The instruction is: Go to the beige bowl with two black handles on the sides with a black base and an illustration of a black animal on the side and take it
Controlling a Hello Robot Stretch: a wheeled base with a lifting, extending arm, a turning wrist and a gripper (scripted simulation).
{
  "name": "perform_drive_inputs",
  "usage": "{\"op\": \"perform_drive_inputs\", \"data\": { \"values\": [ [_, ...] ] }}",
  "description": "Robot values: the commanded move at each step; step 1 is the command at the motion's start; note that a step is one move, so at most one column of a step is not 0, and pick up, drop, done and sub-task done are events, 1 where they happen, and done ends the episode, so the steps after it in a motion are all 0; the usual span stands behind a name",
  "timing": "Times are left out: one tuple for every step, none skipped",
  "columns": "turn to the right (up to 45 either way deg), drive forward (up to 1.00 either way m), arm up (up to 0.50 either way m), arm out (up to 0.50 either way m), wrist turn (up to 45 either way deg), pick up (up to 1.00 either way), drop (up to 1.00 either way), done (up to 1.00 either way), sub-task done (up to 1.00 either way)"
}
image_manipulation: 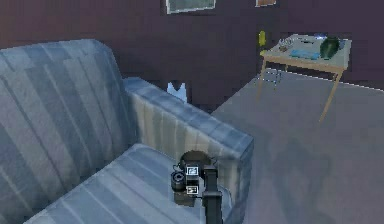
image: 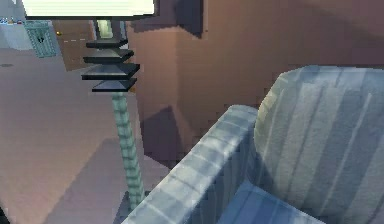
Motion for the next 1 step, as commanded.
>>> {"op": "perform_drive_inputs", "data": {
  "values": [
    [0.0,0.0,0.0,0.0,0.0,0.0,0.0,1.0,0.0]
  ]
}}
